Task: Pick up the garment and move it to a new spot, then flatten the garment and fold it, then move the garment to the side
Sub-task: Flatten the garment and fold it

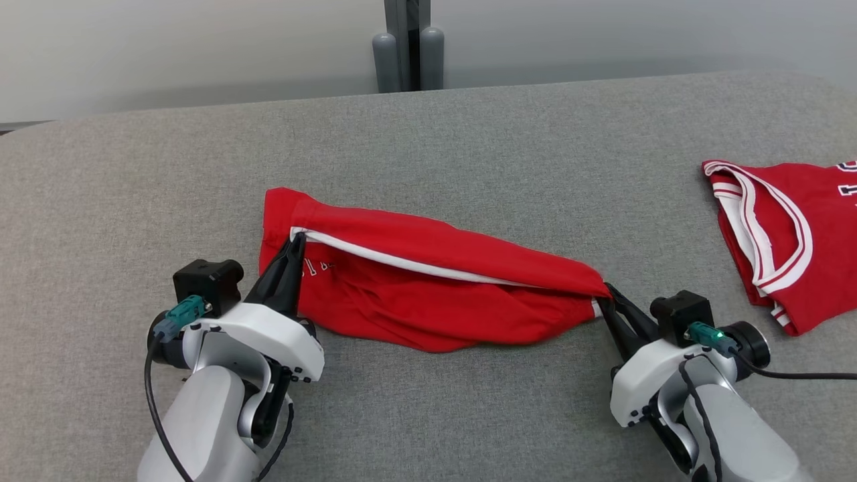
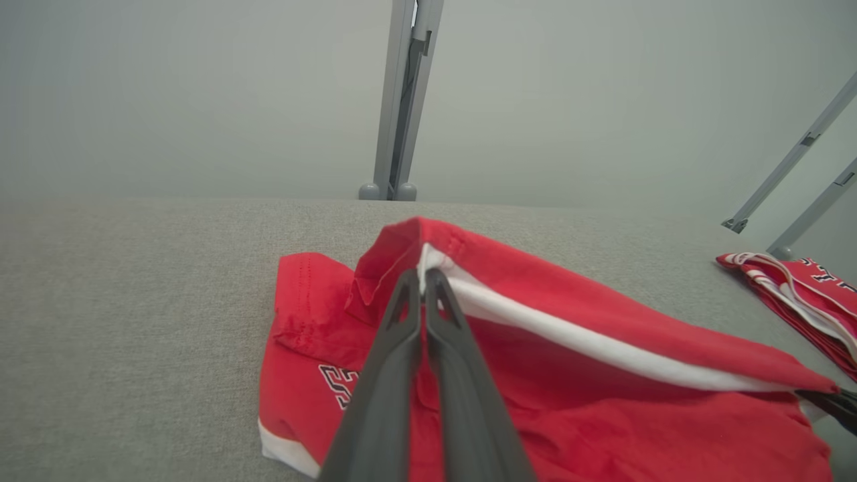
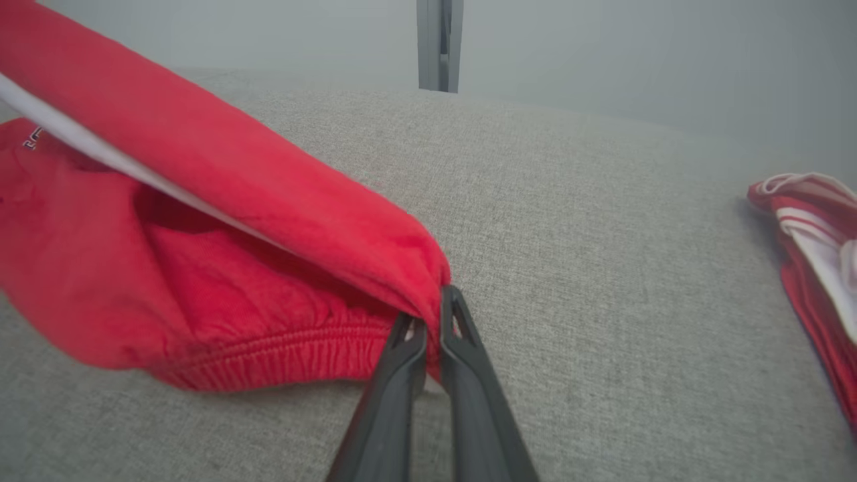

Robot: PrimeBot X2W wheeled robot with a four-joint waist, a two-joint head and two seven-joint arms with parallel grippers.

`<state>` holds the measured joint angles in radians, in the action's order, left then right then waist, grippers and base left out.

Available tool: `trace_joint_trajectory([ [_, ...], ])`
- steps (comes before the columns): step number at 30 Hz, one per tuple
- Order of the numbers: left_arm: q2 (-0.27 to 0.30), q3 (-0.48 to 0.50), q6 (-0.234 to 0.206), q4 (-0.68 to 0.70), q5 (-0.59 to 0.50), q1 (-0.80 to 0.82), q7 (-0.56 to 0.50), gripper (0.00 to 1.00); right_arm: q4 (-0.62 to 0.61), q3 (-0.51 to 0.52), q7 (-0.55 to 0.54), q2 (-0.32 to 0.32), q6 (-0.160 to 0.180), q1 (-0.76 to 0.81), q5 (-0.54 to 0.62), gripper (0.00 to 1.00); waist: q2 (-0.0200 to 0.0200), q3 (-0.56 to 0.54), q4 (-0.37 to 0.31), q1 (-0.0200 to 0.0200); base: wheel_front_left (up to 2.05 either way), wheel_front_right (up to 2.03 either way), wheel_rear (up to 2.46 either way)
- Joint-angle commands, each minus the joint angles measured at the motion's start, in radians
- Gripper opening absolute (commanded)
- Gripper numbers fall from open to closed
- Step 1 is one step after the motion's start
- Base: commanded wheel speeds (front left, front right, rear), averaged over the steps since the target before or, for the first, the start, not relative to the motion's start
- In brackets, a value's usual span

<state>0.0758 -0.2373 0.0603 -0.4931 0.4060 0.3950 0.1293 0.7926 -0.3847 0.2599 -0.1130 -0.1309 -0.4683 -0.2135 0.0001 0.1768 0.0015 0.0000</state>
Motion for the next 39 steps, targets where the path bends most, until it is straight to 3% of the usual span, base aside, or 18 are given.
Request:
trace_joint_trajectory([
  [1, 0.007, 0.006, -0.008, 0.005, 0.006, 0.002, 0.002, 0.00, 0.005, -0.005, 0.007, -0.018, 0.000, -0.015, 0.004, 0.00, -0.0001, -0.001, 0.000, 0.0000, 0.00, 0.00, 0.00],
  [8, 0.012, 0.024, -0.006, 0.019, 0.031, 0.023, 0.002, 0.00, -0.020, -0.056, 0.008, -0.075, 0.000, -0.090, 0.056, 0.00, -0.0001, -0.005, -0.010, 0.0000, 0.00, 0.00, 0.00],
  [14, 0.023, 0.057, 0.009, 0.039, 0.083, 0.061, -0.022, 0.00, -0.060, -0.167, -0.023, -0.162, 0.000, -0.261, 0.119, 0.00, -0.0001, -0.001, -0.023, 0.0000, 0.00, 0.00, 0.00],
  [22, 0.034, 0.089, 0.022, 0.087, 0.151, 0.229, -0.109, 0.00, -0.123, -0.427, -0.120, -0.286, 0.000, -0.582, 0.075, 0.00, -0.0001, 0.053, -0.009, 0.0000, 0.00, 0.00, 0.00],
  [26, 0.052, 0.096, 0.019, 0.075, 0.169, 0.394, -0.180, 0.00, -0.111, -0.592, -0.160, -0.339, 0.000, -0.812, -0.004, 0.00, -0.0001, 0.114, 0.009, 0.0000, 0.00, 0.00, 0.00],
  [29, 0.070, 0.102, 0.008, 0.046, 0.158, 0.513, -0.207, 0.00, -0.080, -0.659, -0.166, -0.349, 0.000, -0.955, -0.040, 0.00, -0.0001, 0.155, 0.019, 0.0000, 0.00, 0.00, 0.00],
  [33, 0.069, 0.123, -0.011, -0.016, 0.167, 0.672, -0.202, 0.00, 0.007, -0.662, -0.137, -0.332, 0.000, -1.132, -0.026, 0.00, -0.0001, 0.212, 0.026, 0.0000, 0.00, 0.00, 0.00],
  [39, 0.056, 0.158, -0.028, -0.100, 0.159, 0.885, -0.081, 0.00, 0.175, -0.484, -0.042, -0.266, 0.000, -1.299, 0.129, 0.00, -0.0001, 0.281, 0.036, 0.0000, 0.00, 0.00, 0.00],
])
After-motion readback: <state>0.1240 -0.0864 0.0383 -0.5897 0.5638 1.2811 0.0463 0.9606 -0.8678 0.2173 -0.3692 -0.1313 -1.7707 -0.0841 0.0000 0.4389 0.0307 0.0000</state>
